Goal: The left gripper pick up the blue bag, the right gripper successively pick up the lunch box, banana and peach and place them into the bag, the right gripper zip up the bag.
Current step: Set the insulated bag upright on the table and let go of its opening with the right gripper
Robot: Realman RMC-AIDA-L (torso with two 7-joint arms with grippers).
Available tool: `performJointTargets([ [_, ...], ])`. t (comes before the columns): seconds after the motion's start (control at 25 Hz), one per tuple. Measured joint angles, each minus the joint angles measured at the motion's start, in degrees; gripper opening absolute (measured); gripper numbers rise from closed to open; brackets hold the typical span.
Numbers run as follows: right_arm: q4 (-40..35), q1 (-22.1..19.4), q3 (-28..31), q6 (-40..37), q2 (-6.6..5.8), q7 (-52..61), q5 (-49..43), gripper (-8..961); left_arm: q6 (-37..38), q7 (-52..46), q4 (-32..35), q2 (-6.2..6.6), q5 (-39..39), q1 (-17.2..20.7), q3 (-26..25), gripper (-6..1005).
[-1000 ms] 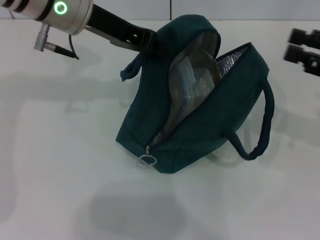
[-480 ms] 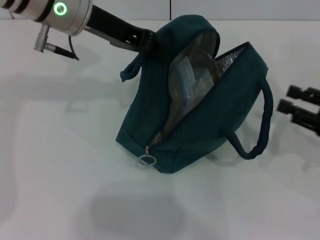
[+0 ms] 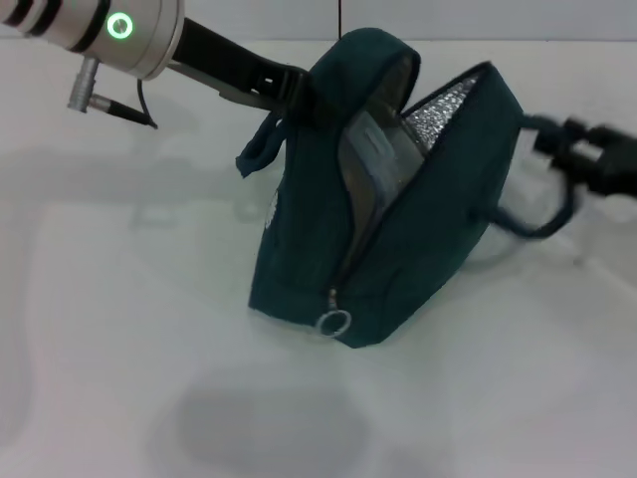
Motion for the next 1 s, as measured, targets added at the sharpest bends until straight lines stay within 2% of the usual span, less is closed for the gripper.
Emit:
performJointTargets([
  [0.16, 0.3, -2.4, 0.1, -2.2, 0.02, -7.9, 13.5, 545, 0.4, 0.1, 0.0, -0.12, -0.1, 1.2, 0.0, 45],
  [0.24, 0.2, -4.2, 0.0, -6.5, -0.06, -11.9, 20.1, 545, 0.9, 0.3, 0.0, -0.27, -0.6, 1.8, 0.0, 45],
  [0.4, -1.5, -5.9, 0.0, -15.0, -0.36, -14.6, 25.1, 544, 3.4, 1.2, -0.6, -0.81, -4.1, 3.6, 0.1, 45],
  [0.52, -7.1, -7.1, -1.3, -19.0, -0.52, -13.6, 24.8, 544, 5.0, 2.2, -1.5, -0.91, -7.3, 5.6, 0.1, 45],
  [0.72, -17.7, -8.5, -7.7, -15.1, -0.77, -4.1, 21.5, 544, 5.3, 3.0, -1.9, -0.44, -11.1, 9.8, -0.4, 45],
  [0.84, -18.5, -7.9, -9.6, -12.8, -0.78, -2.8, 18.5, 544, 5.3, 3.2, -2.5, -0.13, -13.0, 11.7, -0.5, 45],
  [1.0, -17.4, -6.3, -11.9, -9.5, -0.70, -1.7, 15.5, 544, 5.1, 5.0, -5.4, 0.19, -13.5, 12.3, -0.6, 45],
])
